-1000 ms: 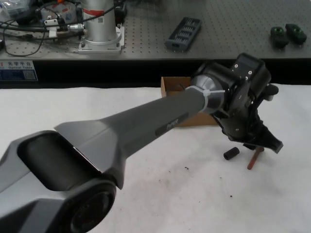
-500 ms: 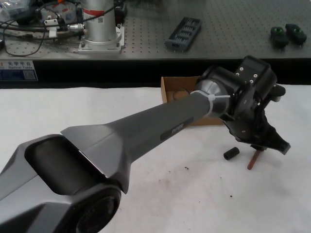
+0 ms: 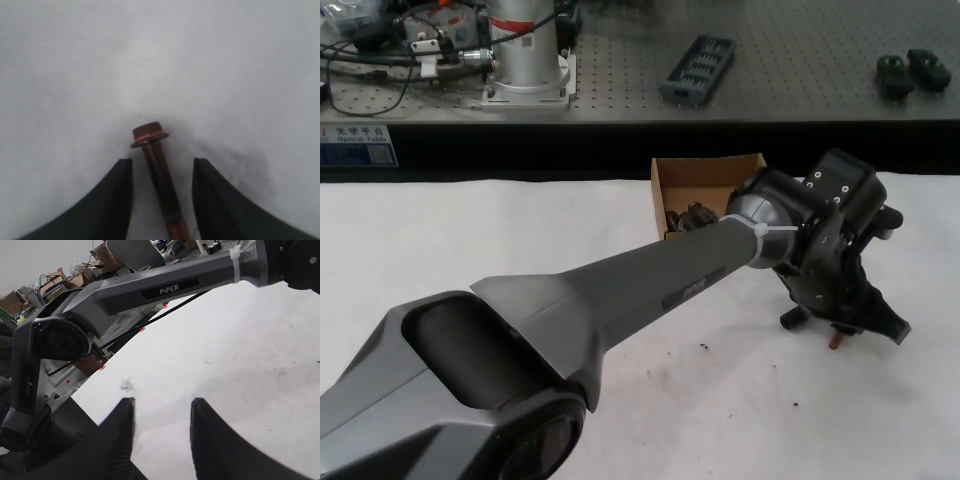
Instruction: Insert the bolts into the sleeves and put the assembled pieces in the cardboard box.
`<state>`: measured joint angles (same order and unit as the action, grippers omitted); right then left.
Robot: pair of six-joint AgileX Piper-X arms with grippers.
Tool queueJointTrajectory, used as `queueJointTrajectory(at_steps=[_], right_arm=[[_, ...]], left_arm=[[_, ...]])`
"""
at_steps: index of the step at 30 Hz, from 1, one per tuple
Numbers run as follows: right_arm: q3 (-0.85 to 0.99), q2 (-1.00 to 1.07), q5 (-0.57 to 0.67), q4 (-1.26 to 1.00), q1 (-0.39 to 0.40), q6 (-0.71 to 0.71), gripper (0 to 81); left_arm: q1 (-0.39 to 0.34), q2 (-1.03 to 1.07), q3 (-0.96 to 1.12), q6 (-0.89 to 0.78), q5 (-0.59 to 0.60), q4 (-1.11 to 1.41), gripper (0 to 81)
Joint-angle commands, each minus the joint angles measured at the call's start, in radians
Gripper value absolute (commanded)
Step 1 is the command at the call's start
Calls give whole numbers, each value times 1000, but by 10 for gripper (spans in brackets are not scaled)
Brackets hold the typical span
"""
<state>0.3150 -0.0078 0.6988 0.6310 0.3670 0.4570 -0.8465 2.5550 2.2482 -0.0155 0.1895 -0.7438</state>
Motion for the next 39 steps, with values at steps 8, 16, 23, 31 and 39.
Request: queueJointTrajectory(at_steps=[8,16,23,31,39], right_arm=[[1,8,14,-14,-4,-9,286],[1,8,14,-14,-4,-9,286],[1,8,14,-14,-4,-9,286],[1,8,14,-14,-4,-9,286],[1,8,14,-14,-4,-9,286]], left_arm=[[-8,30,12,-1,1,17,293],[-12,45,21,-1,3,15,58],[-16,43,76,15,5,-15,6],[-16,-38,161,15,-10,-144,6],[11,-195,161,77,-212,-303,6]])
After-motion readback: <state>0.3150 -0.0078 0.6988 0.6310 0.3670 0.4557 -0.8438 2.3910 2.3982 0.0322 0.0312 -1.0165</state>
